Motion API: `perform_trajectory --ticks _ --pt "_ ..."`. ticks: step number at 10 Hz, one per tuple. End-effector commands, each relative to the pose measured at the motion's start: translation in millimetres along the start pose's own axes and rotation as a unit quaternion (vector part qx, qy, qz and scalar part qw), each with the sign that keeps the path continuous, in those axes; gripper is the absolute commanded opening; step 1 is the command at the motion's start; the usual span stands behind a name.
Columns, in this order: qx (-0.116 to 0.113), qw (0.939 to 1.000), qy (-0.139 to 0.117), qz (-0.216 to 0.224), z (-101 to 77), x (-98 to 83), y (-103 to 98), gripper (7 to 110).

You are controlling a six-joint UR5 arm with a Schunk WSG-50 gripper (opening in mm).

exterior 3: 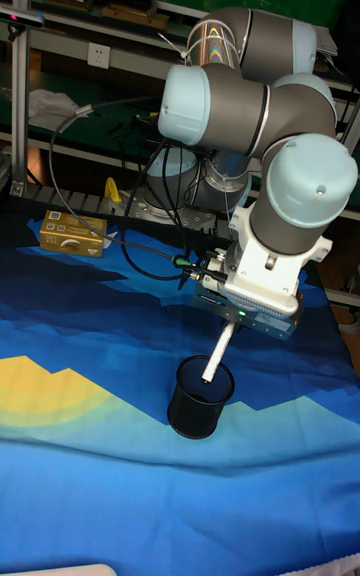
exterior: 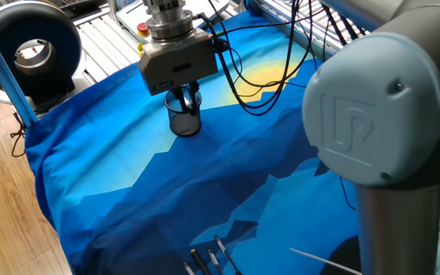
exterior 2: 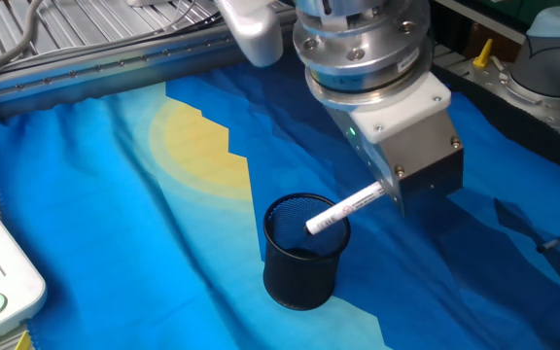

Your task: Put the pen into the pen holder

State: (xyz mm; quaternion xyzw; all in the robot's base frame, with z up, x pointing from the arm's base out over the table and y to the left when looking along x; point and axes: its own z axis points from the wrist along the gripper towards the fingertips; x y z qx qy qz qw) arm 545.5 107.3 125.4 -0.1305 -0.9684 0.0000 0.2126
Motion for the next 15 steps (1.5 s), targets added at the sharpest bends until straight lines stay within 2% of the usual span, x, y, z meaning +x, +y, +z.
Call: perform_trajectory --ticks 1,6,11,14,15 --pt "-0.003 0.9997 0.02 -0.011 -1.8 4.2 -4.2 7" --pt "0.005 0.9998 0.012 -0.012 -8.9 -2.8 -17.1 7" --pt "0.003 0.9998 0.013 -0.012 -6.5 -4.7 -13.0 7" --pt "-0.004 0.9997 -0.005 -0.021 -6.3 -13.3 -9.0 7" --pt "-0.014 0.9994 -0.012 -0.03 -6.3 -16.4 -4.6 7"
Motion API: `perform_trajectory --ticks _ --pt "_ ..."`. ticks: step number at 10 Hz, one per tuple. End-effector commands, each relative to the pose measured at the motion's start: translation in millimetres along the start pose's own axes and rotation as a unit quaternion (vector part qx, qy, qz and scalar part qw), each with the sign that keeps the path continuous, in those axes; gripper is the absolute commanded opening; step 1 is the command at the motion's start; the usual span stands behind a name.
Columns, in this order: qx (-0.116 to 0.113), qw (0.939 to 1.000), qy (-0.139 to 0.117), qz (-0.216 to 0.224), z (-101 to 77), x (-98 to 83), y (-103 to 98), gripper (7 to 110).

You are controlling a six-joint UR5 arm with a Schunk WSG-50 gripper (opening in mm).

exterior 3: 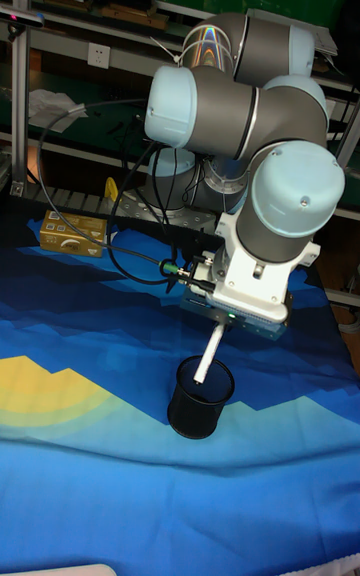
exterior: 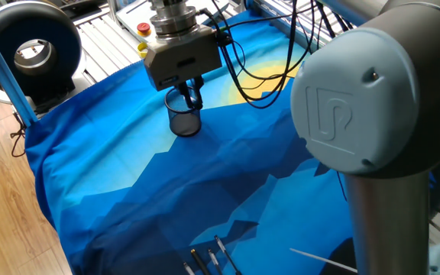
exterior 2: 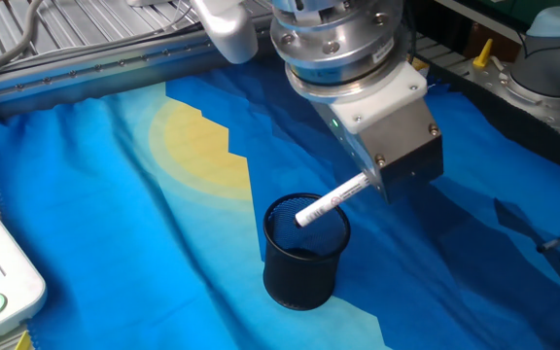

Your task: Put the pen into the pen holder

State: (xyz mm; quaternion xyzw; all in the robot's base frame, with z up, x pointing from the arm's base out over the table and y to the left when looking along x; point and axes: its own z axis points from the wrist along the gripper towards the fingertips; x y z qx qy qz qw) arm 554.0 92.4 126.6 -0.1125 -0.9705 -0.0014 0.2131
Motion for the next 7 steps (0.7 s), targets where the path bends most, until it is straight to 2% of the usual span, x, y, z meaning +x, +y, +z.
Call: perform_trajectory --ticks 1,2,6,7 --pt "-0.02 0.9995 -0.017 -0.016 -0.8 -8.2 9.4 7" --pt "-0.024 0.9994 -0.019 -0.018 -0.8 -8.9 11.0 22" --pt "-0.033 0.9986 -0.028 -0.03 -2.8 -12.5 15.5 22" --pt "-0.036 0.9984 -0.028 -0.034 -4.4 -11.2 16.5 44"
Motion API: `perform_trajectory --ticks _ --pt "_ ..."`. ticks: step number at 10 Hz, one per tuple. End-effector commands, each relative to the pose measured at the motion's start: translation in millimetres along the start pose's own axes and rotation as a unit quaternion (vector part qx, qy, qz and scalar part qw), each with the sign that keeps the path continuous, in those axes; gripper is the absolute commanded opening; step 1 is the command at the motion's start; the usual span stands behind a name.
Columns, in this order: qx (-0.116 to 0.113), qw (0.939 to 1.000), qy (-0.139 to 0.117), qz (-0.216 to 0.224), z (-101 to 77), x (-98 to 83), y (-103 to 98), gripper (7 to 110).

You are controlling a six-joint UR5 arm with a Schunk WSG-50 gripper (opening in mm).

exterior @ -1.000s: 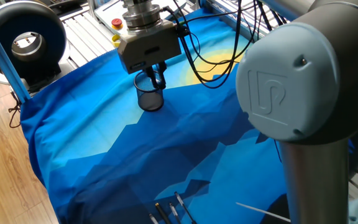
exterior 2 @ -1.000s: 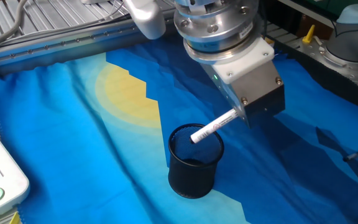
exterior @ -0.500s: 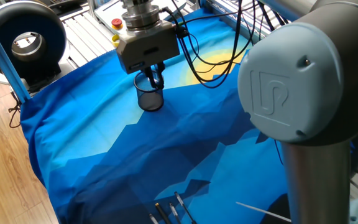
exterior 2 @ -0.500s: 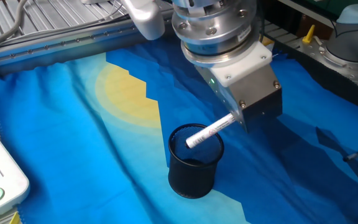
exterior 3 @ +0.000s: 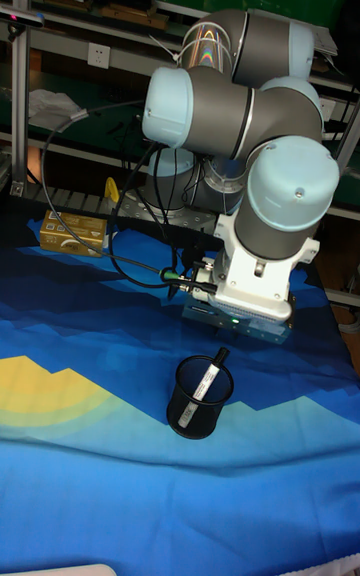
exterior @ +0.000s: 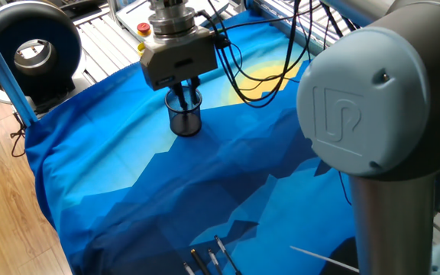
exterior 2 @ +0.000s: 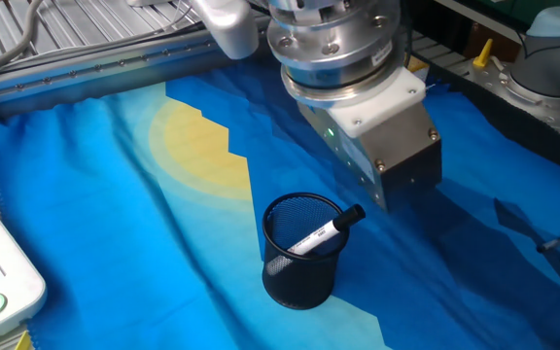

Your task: Put the pen into the pen holder

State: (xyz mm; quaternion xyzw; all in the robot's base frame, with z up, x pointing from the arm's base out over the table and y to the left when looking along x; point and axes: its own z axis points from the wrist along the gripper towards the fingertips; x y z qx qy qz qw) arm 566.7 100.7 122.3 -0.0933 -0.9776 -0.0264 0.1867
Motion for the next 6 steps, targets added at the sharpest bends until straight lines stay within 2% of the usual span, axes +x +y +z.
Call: perform_trajectory --ticks 1,3,4,5,6 --pt "-0.014 0.9997 -0.004 -0.02 -8.5 2.3 5.2 44" --pt "0.005 0.9995 -0.012 -0.027 -32.5 14.8 -7.8 44" --pt "0.009 0.999 -0.038 -0.022 -47.1 14.8 -13.2 44" --pt "0.032 0.9953 -0.09 -0.018 -64.5 3.9 -27.9 44" --pt "0.042 0.9893 -0.139 -0.014 -78.2 -9.3 -35.5 44"
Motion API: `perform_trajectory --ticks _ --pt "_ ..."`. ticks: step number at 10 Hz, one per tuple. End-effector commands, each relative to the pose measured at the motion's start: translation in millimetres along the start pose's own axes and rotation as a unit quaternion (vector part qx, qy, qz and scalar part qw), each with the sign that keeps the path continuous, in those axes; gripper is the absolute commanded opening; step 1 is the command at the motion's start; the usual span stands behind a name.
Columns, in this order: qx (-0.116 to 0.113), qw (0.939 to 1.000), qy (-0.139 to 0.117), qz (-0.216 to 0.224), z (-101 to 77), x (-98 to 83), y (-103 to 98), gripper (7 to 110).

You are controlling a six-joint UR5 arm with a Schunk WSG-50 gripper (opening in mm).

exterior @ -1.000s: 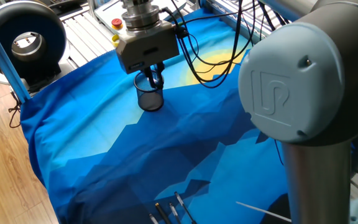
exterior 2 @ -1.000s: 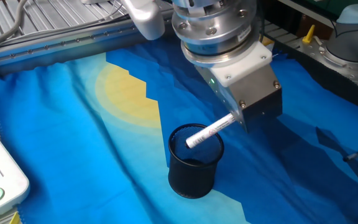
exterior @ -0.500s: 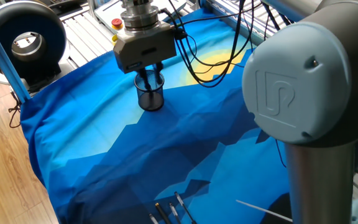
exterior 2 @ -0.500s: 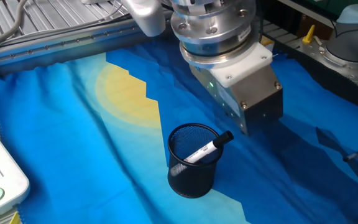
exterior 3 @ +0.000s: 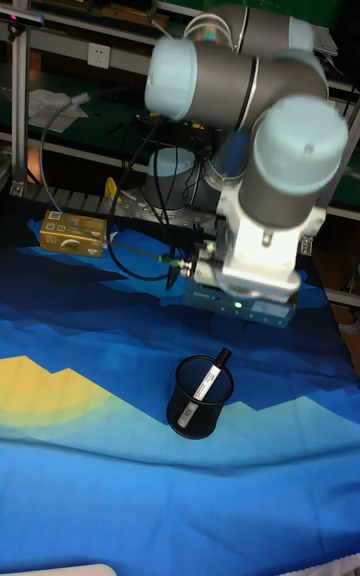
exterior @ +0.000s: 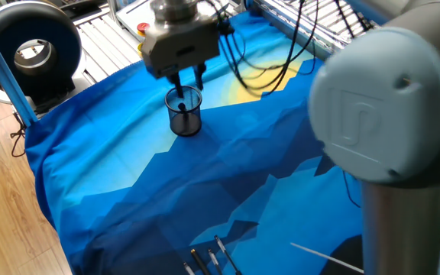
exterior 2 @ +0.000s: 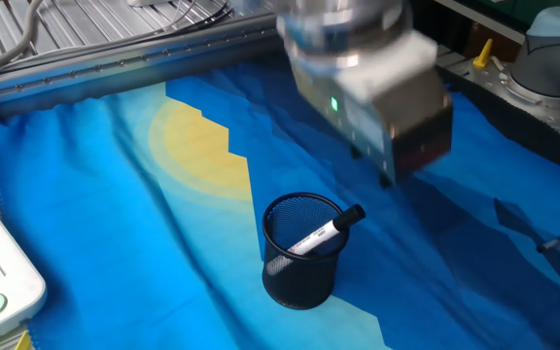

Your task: Put the pen into the pen holder

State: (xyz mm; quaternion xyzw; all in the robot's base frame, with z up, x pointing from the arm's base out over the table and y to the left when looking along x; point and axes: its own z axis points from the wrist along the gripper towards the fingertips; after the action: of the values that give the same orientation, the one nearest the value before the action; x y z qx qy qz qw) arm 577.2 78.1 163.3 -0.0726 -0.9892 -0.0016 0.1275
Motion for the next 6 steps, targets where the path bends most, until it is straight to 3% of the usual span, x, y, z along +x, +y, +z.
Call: perform_trajectory --ticks 1,3,6 --pt "0.027 0.9923 -0.121 0.001 -41.6 -28.2 -25.7 44" --pt "0.002 0.985 -0.172 -0.011 -52.2 -37.8 -29.5 44" --pt "0.004 0.9834 -0.174 -0.054 -46.7 -24.1 -49.8 44"
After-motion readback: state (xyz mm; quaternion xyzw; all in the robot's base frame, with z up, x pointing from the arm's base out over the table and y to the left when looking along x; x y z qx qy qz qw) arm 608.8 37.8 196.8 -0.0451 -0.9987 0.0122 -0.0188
